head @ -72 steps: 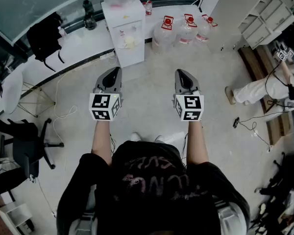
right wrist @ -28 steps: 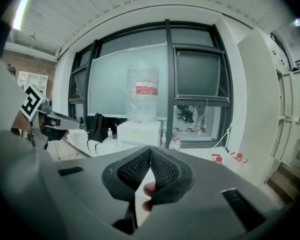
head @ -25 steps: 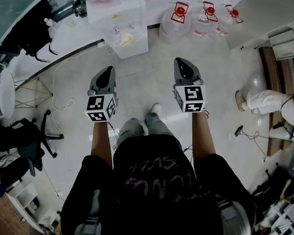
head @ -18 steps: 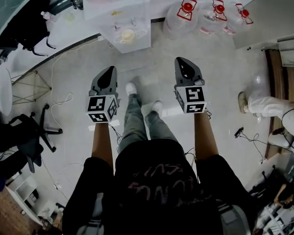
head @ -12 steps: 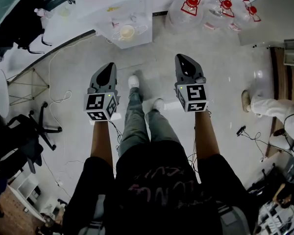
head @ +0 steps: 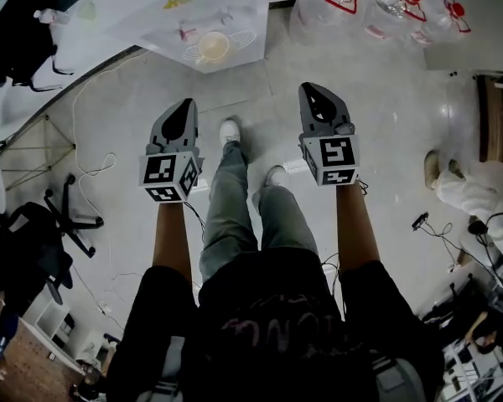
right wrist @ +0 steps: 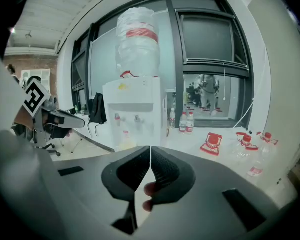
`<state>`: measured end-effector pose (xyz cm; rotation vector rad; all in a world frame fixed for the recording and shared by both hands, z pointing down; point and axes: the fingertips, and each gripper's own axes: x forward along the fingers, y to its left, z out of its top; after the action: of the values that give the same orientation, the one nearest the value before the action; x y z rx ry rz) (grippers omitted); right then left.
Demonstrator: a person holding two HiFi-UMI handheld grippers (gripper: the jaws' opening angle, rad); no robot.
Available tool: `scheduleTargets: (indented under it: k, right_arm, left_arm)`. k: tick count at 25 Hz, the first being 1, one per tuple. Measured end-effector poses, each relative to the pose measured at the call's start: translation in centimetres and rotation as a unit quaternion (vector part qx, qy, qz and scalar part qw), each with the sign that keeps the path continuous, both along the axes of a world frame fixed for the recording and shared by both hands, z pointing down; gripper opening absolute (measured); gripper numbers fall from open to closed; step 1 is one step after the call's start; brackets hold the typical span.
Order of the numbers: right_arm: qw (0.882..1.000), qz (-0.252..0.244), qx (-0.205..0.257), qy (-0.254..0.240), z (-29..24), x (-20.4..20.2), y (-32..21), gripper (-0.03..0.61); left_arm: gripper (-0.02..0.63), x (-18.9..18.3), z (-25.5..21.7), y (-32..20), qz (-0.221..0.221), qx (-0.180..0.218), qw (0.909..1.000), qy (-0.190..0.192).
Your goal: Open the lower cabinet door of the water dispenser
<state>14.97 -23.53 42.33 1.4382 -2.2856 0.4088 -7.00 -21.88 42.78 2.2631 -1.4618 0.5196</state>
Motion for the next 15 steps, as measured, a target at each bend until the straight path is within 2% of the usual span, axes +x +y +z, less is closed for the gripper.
scheduleTargets:
  k: [15]
  right_arm:
    - [1.0,-0.003,-0.006,0.002,14.5,-1.5,-4.3,0.018]
  left_arm:
    - [0.012,-2.0,15.1,-4.4,-0.013,-0.005,0.9999,0.007]
